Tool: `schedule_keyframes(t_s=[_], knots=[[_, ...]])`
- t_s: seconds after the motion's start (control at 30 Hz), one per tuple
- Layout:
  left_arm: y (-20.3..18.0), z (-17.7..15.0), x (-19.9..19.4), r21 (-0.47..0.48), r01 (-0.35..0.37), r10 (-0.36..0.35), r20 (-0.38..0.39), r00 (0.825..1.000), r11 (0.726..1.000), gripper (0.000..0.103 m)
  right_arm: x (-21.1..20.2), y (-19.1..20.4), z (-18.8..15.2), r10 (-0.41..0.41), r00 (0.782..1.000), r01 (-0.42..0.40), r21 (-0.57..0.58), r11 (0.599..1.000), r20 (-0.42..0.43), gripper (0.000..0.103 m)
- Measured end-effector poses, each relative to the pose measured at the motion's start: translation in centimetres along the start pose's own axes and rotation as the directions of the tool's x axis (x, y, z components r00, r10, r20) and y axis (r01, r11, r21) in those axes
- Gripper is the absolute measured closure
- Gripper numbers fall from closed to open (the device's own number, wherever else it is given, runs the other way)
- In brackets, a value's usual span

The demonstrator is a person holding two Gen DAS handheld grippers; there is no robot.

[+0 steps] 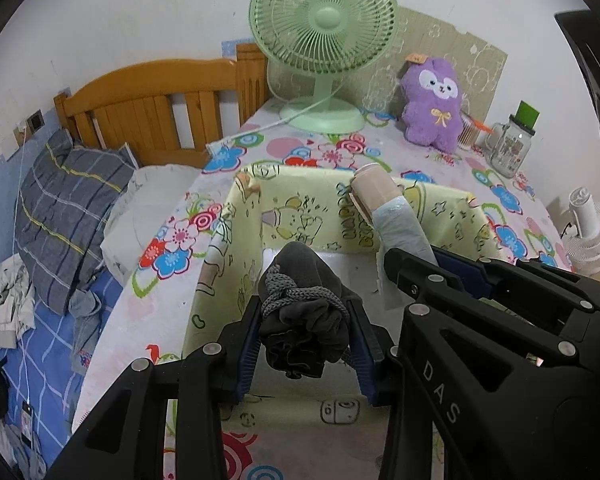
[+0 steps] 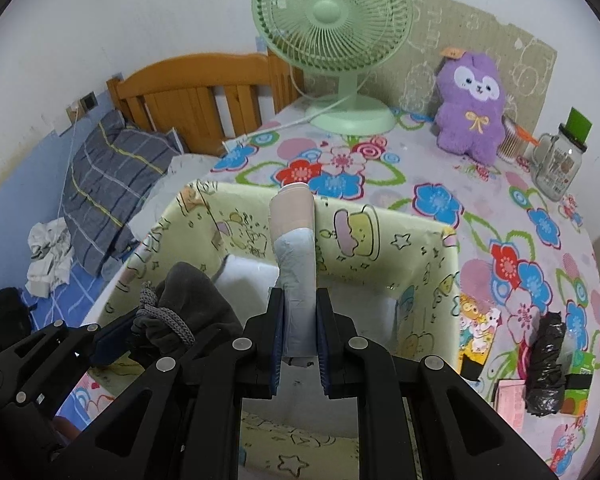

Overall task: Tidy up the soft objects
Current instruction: 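Lower the sock and white cloth into the yellow box and open both tools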

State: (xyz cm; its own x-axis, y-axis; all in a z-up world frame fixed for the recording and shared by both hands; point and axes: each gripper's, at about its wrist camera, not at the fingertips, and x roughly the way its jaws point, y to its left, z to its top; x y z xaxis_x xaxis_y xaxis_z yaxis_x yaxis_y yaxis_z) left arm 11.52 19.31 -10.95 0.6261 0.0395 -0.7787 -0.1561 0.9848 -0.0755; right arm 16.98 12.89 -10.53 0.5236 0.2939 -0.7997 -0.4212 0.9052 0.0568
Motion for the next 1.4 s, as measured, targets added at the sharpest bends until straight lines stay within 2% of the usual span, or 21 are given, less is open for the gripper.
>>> schedule_keyframes(t_s=[0.47, 0.5, 0.53, 0.57, 0.63, 0.7, 0.77, 0.8, 0.83, 1.13, 1.4], knots=[[-0.6, 0.3, 1.2, 0.039, -0.049, 0.051, -0.046, 0.998, 0.998, 0.059, 1.5, -0.9, 0.1, -0.003, 0.999, 0.004, 0.020, 1.000, -0.045, 0.084], [-0.7, 0.4, 1.2, 0.041, -0.052, 0.054, -0.049, 0.997, 0.998, 0.057, 1.5, -1.0, 0.0, -0.006, 0.999, 0.007, 0.023, 1.000, -0.047, 0.083], [-0.7, 0.4, 1.3, 0.043, -0.054, 0.056, -0.051, 0.997, 0.998, 0.052, 1.5, -1.0, 0.0, -0.008, 0.999, 0.009, 0.025, 1.000, -0.048, 0.081], [-0.8, 0.4, 1.4, 0.046, -0.053, 0.055, -0.055, 0.997, 0.998, 0.041, 1.6, -1.0, 0.0, -0.009, 0.999, 0.010, 0.028, 1.000, -0.050, 0.079], [-0.9, 0.4, 1.4, 0.052, -0.058, 0.061, -0.058, 0.996, 0.997, 0.030, 1.5, -1.2, 0.0, -0.008, 0.999, 0.009, 0.034, 0.999, -0.048, 0.064], [-1.0, 0.4, 1.3, 0.054, -0.036, 0.039, -0.055, 0.998, 0.998, 0.028, 1.3, -1.2, 0.0, 0.024, 0.999, -0.022, 0.031, 0.999, -0.045, 0.057], [-0.9, 0.4, 1.2, 0.046, -0.032, 0.034, -0.056, 0.998, 0.998, 0.024, 1.0, -1.0, 0.0, -0.015, 1.000, 0.015, 0.021, 1.000, -0.024, 0.033], [-0.9, 0.4, 1.3, 0.047, -0.034, 0.036, -0.058, 0.998, 0.998, 0.024, 0.7, -0.9, 0.0, -0.035, 0.999, 0.035, 0.015, 0.999, -0.005, 0.018], [-1.0, 0.5, 1.3, 0.051, -0.033, 0.036, -0.058, 0.998, 0.998, 0.022, 0.4, -0.9, 0.0, -0.054, 0.998, 0.054, 0.002, 0.999, 0.019, 0.015], [-1.2, 0.6, 0.8, 0.057, -0.033, 0.036, -0.046, 0.998, 0.998, 0.018, -0.5, -1.3, 0.4, -0.068, 0.997, 0.069, -0.014, 0.998, 0.041, 0.014], [-2.0, 1.0, -1.3, 0.052, -0.017, 0.016, 0.012, 1.000, 0.999, 0.017, -3.4, -2.0, 0.5, -0.081, 0.992, 0.080, 0.005, 0.997, 0.099, 0.014]])
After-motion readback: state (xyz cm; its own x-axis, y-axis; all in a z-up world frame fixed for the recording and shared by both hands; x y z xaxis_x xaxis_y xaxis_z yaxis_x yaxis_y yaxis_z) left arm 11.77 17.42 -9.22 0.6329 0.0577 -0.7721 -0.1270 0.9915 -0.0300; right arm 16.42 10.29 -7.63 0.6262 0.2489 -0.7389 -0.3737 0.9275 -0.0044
